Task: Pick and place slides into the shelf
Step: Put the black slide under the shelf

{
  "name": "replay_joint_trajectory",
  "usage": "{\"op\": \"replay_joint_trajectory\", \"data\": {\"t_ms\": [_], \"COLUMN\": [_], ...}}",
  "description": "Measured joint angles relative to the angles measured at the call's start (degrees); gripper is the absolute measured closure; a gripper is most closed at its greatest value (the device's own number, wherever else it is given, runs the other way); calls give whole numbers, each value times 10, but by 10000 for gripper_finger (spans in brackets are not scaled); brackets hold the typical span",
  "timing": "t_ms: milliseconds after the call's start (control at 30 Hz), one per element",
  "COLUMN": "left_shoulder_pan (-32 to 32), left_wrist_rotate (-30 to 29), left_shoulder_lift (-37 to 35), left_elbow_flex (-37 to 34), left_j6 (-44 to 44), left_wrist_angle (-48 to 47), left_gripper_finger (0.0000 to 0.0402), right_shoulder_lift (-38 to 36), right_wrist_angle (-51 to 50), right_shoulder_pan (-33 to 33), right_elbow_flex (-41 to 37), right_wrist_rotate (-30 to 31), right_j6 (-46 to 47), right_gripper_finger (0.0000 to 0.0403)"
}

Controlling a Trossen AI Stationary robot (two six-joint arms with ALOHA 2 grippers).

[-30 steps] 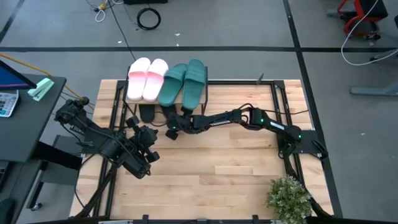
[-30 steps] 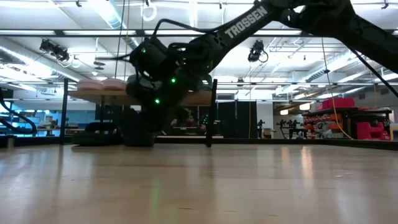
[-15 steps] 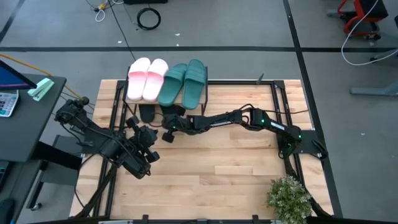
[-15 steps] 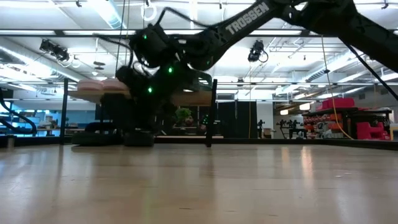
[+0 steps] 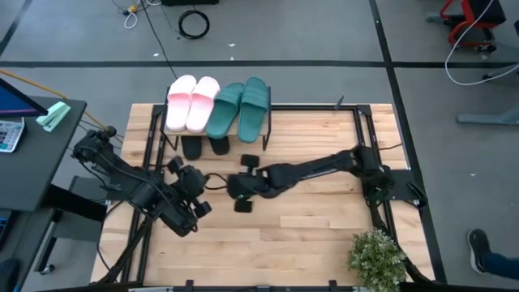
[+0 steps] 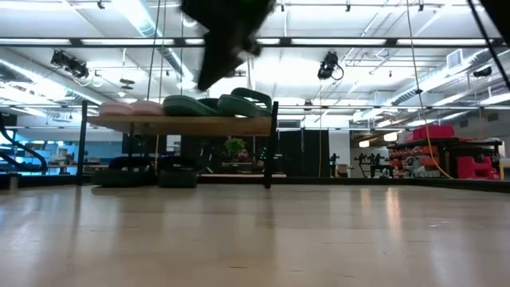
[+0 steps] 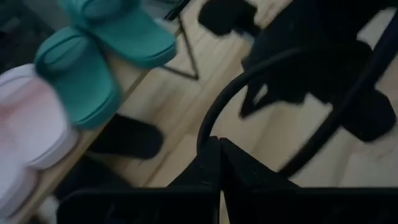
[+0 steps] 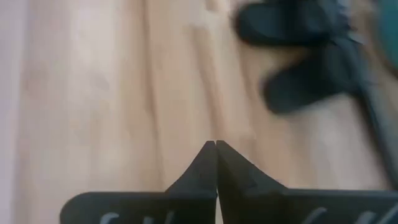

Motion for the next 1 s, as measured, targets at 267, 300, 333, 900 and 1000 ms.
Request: {"op": "replay_joint_trajectory", "data": {"t_ms": [267,300,333,900,1000], "left_shoulder_pan": [3,6,10,87,78], "left_wrist_rotate": [10,10,8,29,4], "left_shoulder_lift": [56,67,80,196,182], "left_elbow_flex": [-1,-1,-1,0,10], "left_j6": [119,133,140,169,216], "left_wrist_angle": [133,147,160,307,326], "left_gripper_finger": [397,396,395,395,397], "right_shoulder_lift": [-38,-41,-46,-51,-74], "right_wrist_angle": [-290,-328,-358,-485,-480], "right_shoulder_pan": [81,88,97,131,124], "right_elbow_flex": [-1,-1,-1,-26,-55], "right_wrist_rotate": [116,132,145,186,145], "right_j6": [175,210,244,360,364], "right_gripper_finger": [403,403,403,401,401]}}
